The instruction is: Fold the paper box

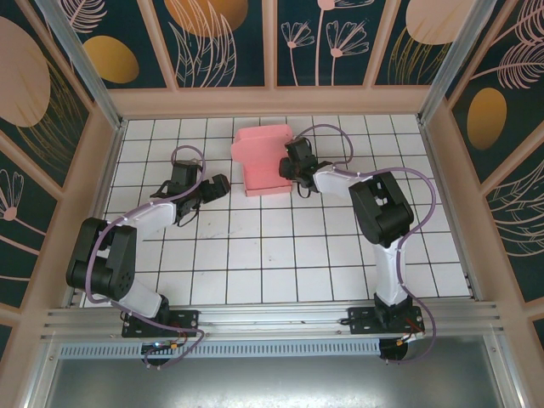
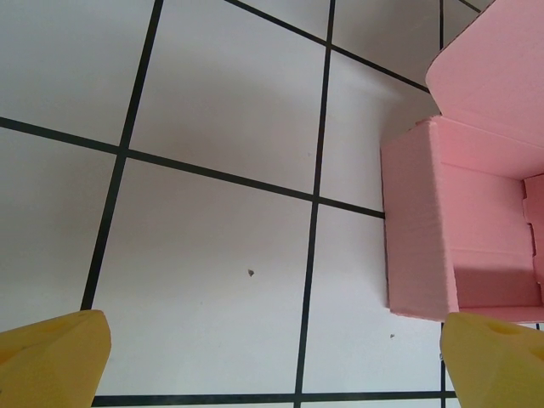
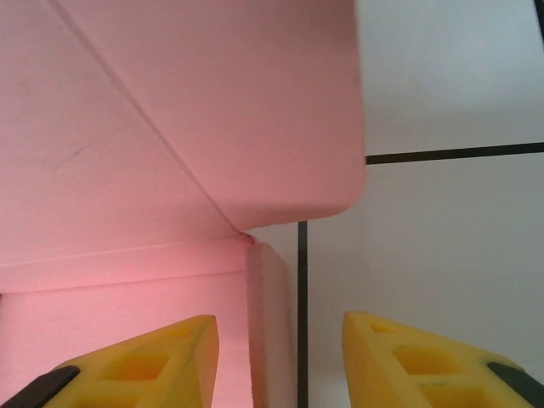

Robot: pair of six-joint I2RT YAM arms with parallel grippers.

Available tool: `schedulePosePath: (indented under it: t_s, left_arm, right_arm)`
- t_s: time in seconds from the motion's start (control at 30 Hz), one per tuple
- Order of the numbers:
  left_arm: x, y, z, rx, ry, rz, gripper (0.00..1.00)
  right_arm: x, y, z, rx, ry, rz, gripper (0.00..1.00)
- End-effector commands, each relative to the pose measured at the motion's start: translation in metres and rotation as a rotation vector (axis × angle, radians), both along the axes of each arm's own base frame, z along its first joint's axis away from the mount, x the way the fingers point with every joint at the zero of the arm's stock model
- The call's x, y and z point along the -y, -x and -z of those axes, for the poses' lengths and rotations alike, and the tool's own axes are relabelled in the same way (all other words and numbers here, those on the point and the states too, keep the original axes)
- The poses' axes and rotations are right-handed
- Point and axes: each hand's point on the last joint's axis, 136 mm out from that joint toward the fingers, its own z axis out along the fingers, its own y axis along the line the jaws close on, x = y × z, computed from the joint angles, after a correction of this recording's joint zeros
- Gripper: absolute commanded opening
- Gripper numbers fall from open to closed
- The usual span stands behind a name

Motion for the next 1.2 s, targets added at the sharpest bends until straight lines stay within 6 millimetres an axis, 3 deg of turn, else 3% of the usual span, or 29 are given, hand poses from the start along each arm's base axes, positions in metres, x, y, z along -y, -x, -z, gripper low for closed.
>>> schedulePosePath:
  t_s: [0.0,0.37,0.73,1.17]
  left_arm:
    - [-0.002,-0.003,0.004,0.001,-0.032,0.003,0.99]
    - [-0.001,-0.007,0.007,-0.01,-0.04,0.006,0.99]
    - [0.001,-0.008,0.01,-0.021,-0.034,0.006,0.99]
    - [0.001,-0.007,0.01,-0.018,-0.032,0.006,0.99]
  right_arm:
    - [-0.008,0.003,0.0,0.009,-0.012,-0.045,0.44]
    - [0.001,-0.002,0.022,-0.048,0.161,-0.021,0.34]
    - [0.008,0.004,0.037,-0.087,0.309,-0.02,0.0]
    - [0.034,0.038,0.093,-0.211,0.525,-0.021,0.0]
